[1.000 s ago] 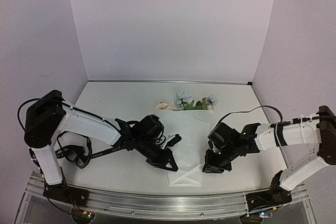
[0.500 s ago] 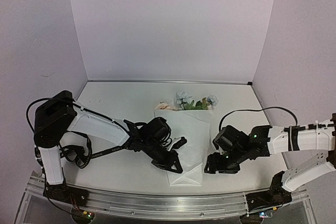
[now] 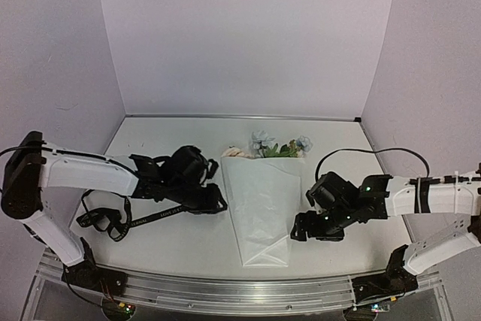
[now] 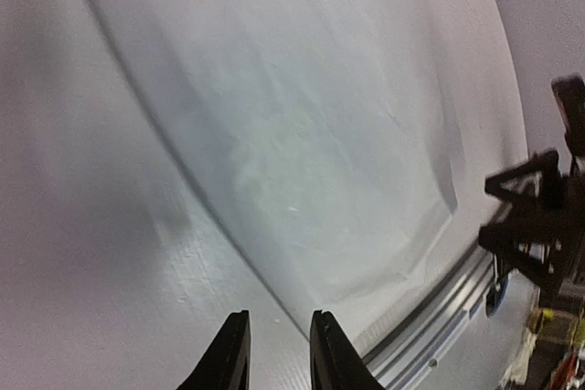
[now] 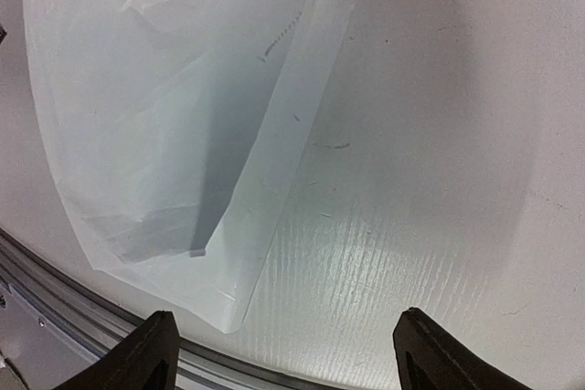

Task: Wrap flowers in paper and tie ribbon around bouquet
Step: Pick up the ribbon from the corner of the board.

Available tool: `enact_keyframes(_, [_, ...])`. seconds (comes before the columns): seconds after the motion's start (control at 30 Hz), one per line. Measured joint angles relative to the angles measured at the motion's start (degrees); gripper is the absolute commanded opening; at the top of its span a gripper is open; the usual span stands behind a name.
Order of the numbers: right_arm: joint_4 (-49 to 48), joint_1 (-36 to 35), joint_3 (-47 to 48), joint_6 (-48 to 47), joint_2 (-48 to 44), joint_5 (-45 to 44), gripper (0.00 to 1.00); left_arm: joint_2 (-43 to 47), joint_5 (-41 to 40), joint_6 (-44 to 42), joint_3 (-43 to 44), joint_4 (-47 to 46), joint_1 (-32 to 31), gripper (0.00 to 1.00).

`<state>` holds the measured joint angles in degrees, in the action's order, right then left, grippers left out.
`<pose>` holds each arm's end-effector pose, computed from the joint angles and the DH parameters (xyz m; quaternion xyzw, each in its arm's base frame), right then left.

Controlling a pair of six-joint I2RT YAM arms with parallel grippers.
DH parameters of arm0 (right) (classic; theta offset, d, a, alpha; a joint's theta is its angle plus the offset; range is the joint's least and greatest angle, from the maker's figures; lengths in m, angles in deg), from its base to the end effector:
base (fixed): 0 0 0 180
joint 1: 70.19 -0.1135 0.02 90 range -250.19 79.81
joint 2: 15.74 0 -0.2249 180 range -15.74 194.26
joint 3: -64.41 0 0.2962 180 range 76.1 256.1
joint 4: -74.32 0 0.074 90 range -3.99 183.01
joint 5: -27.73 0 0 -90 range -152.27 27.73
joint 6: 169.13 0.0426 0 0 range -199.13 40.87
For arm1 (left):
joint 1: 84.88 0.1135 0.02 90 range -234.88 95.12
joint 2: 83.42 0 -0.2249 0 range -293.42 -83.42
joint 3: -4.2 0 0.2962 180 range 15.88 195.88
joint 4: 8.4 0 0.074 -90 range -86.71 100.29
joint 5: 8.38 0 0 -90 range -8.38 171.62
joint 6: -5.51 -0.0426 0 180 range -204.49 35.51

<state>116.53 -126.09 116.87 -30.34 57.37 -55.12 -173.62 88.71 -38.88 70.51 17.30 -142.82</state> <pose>0.1553 0.2389 0.1208 -0.0748 0.9674 0.2224 0.0951 0.1903 -0.3138 0.1299 0.1218 0.9290 -0.3067 0.1677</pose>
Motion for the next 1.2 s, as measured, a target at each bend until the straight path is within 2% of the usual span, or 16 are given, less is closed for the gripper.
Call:
enact_keyframes(0.2, [0.71,0.00,0.00,-3.21,-2.97,0.03,0.86,11.47,-18.43,11.23,-6.16,12.17,7.50,0.41])
enact_keyframes(0.33, [1.24,0.00,0.00,-5.37,-4.36,0.23,0.87,15.54,-25.95,18.04,-10.01,20.53,11.61,0.46])
enact_keyframes(0.57, [1.87,0.00,-0.80,-8.28,-7.62,0.20,0.88,22.75,-32.87,25.82,-17.27,29.91,19.18,0.48])
enact_keyframes(0.8, [2.15,0.00,-2.03,-9.44,-8.39,0.06,0.88,19.67,-32.78,25.72,-19.31,27.77,23.77,0.46])
enact_keyframes(0.97, [2.43,0.00,-2.60,-9.59,-9.41,-0.42,0.87,15.87,-30.28,22.81,-21.76,21.97,26.10,0.35])
enact_keyframes(1.0, [2.46,0.00,-2.60,-9.59,-9.52,-0.52,0.87,15.03,-29.71,22.23,-21.95,20.96,26.27,0.29])
enact_keyframes(1.1, [2.56,0.00,-2.60,-9.59,-9.60,-0.80,0.86,12.54,-27.71,20.64,-22.39,17.06,26.41,0.03])
enact_keyframes(1.2, [2.56,0.00,-2.60,-9.74,-9.60,-1.27,0.85,11.83,-25.76,18.98,-22.44,14.76,26.39,0.00])
